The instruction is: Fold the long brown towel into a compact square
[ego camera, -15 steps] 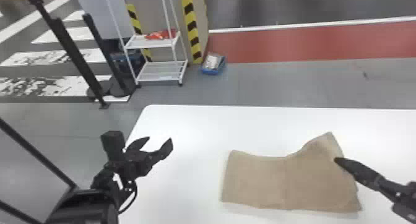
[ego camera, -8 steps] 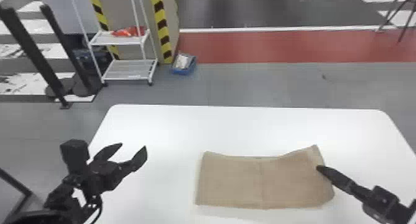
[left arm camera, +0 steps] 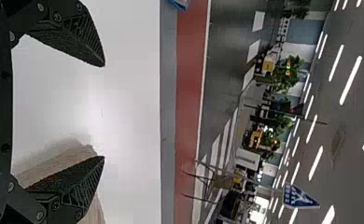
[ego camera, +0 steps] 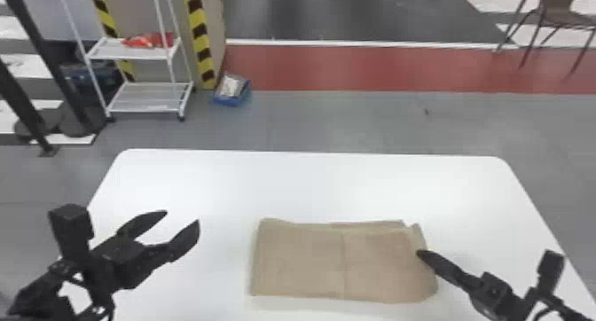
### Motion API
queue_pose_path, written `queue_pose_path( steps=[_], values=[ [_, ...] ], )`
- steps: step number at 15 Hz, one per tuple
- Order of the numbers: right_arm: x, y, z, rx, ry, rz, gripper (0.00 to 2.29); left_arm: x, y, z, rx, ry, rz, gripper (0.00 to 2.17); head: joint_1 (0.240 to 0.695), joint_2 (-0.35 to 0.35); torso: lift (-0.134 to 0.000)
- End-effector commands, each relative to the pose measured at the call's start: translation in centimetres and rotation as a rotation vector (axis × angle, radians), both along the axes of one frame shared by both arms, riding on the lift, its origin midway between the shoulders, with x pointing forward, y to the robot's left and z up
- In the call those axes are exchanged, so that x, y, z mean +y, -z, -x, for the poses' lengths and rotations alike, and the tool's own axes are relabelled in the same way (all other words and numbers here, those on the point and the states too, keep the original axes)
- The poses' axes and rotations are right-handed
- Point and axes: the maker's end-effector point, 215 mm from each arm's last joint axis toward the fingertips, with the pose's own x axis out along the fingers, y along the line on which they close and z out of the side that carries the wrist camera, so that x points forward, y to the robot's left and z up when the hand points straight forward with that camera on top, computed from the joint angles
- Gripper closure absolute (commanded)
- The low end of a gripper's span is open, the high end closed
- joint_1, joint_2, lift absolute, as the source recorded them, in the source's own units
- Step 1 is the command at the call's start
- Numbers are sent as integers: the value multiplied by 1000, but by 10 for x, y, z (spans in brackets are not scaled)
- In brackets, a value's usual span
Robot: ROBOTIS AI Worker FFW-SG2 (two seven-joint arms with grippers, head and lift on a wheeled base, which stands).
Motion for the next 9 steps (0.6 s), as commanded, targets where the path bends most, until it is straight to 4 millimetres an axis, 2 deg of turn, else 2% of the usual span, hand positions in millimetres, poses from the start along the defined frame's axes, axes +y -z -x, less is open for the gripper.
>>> queue_pose_path(
  steps=[1, 4, 6, 9],
  values=[
    [2, 7, 0, 4, 10, -4, 1112, -23, 7, -3, 10, 66, 1, 191, 695, -44, 0],
    [3, 13, 7, 19, 14, -13, 1112, -59, 22, -16, 32, 137, -13, 191, 695, -87, 0],
    [1, 16, 11, 24, 21, -11, 1112, -94, 27, -25, 32, 218, -47, 178, 695, -108, 0],
    [-3, 23, 19, 39, 36, -19, 1112, -148, 36, -34, 46, 355, -79, 161, 695, -173, 0]
  ],
)
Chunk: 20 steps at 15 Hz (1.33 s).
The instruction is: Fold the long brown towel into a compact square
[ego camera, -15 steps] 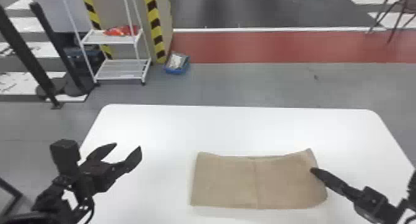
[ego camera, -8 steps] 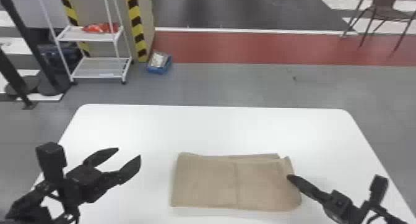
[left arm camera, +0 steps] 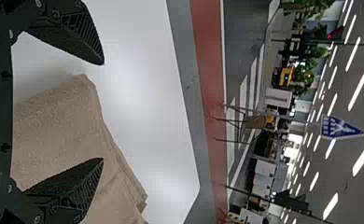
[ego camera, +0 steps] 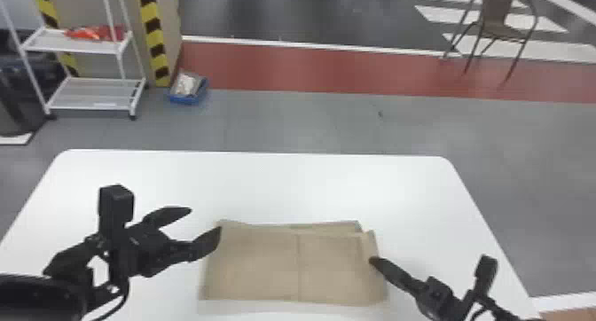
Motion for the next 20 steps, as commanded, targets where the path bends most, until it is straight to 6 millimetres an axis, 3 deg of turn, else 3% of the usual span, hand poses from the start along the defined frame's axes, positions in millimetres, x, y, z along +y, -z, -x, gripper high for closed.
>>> queue_pose_path(
  steps=[1, 3, 6, 13, 16, 20],
  values=[
    [-1, 3, 4, 6, 8, -5, 1112, -34, 5, -2, 10, 102, -19, 161, 695, -193, 0],
    [3, 3, 4, 6, 4, -8, 1112, -47, 16, 2, 45, 171, -51, 161, 695, -244, 0],
    [7, 5, 1, 4, -2, -3, 1112, -75, 27, 7, 30, 254, -119, 161, 695, -265, 0],
    [8, 2, -5, -4, -10, -2, 1112, -156, 29, -24, -69, 334, -217, 164, 695, -329, 0],
    [10, 1, -6, -9, -18, -6, 1112, -157, 34, -39, -58, 343, -254, 218, 695, -350, 0],
    [29, -2, -15, -25, -62, 2, 1112, -146, 48, -48, -32, 350, -336, 333, 695, -344, 0]
  ],
)
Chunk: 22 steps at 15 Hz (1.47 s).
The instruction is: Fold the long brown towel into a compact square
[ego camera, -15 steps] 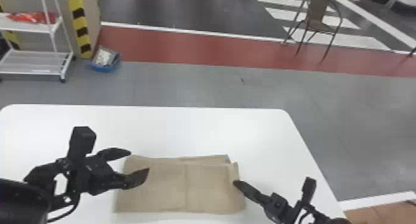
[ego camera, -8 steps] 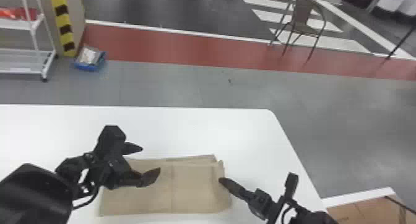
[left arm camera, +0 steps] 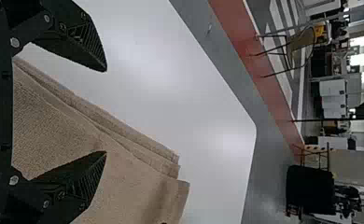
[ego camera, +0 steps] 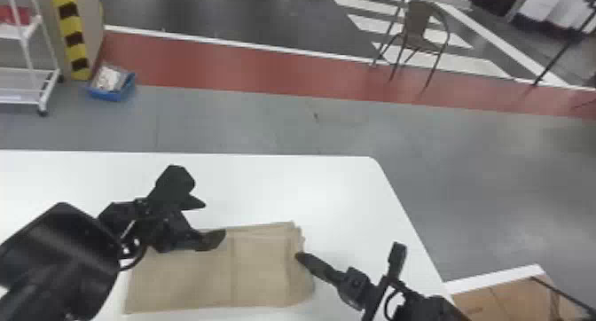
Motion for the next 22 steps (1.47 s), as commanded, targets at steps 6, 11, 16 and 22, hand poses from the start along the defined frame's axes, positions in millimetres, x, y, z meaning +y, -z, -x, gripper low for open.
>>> queue_pose_path(
  steps=[6, 11, 16, 22],
  values=[
    [30, -6, -8, -16, -69, 0, 1112, 36, 35, 1, 56, -24, -152, 417, 695, -274, 0],
    [37, -7, -6, -16, -83, -9, 1112, 47, 52, 6, 69, -22, -201, 606, 695, -253, 0],
    [40, -13, -6, -19, -87, -27, 1112, 55, 60, 7, 65, -17, -237, 707, 695, -241, 0],
    [44, -13, -4, -17, -97, -32, 1116, 62, 66, 4, 55, -26, -272, 711, 695, -227, 0]
  ],
)
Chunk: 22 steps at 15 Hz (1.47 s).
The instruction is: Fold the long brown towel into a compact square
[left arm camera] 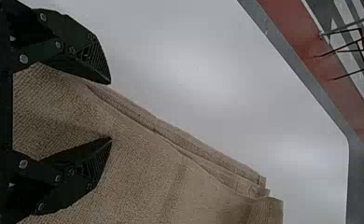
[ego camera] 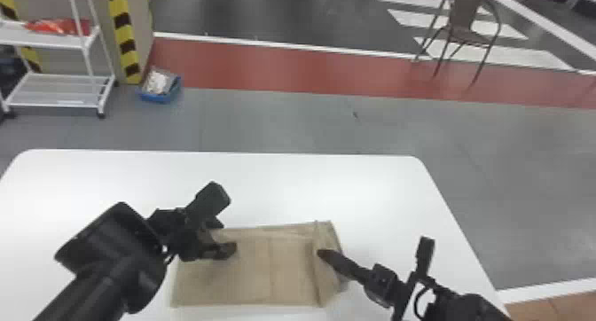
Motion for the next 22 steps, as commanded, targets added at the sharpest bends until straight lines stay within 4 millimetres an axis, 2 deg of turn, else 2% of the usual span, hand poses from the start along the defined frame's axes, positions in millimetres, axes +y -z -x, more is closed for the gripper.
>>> queue_pose_path(
  steps=[1, 2, 4, 5, 7, 9, 11, 13, 14, 15, 17, 18, 19, 20, 22],
  values=[
    [1, -1, 0, 2, -2, -5, 1116, 1, 2, 0, 1, 5, -11, 913, 695, -225, 0],
    [1, -1, 1, 5, -1, -8, 1116, 1, 2, 1, 3, 7, -10, 1069, 695, -224, 0],
    [4, -4, 2, 9, -9, -19, 1116, 0, 1, 2, 0, 12, -6, 1096, 695, -223, 0],
    [5, -7, 2, 7, -15, -19, 1116, -1, 2, 3, 6, 13, -3, 1332, 695, -223, 0],
    [9, -12, 1, 9, -28, -25, 1116, 3, 6, 8, 17, 4, 5, 1376, 695, -222, 0],
    [10, -20, -1, 11, -40, -18, 1116, 1, -8, 5, 1, 1, 25, 1372, 695, -216, 0],
    [13, -29, -1, 24, -56, -27, 1116, 8, -13, 6, 15, -20, 35, 1372, 695, -214, 0],
    [17, -53, -6, 4, -82, -23, 1116, 13, -16, 6, 15, -27, 43, 1372, 695, -209, 0],
    [18, -71, -10, -23, -94, -25, 1116, 14, -16, 7, 16, -30, 47, 1372, 695, -202, 0],
    [14, -91, -16, -70, -91, -17, 1116, 15, -17, 8, 15, -31, 52, 1372, 695, -197, 0],
    [4, -114, -23, -133, -84, -23, 1116, 17, -20, 10, 24, -36, 67, 1372, 695, -192, 0],
    [-5, -127, -35, -190, -71, -15, 1116, 17, -21, 10, 22, -36, 66, 1372, 695, -192, 0],
    [-14, -117, -36, -183, -65, -5, 1116, 17, -22, 10, 20, -35, 66, 1372, 695, -194, 0],
    [-28, -99, -40, -176, -43, 16, 1116, 17, -22, 10, 21, -37, 67, 1372, 695, -201, 0],
    [-58, -70, -59, -222, 13, 110, 1116, 17, -22, 10, 21, -37, 66, 1372, 695, -216, 0]
  ],
)
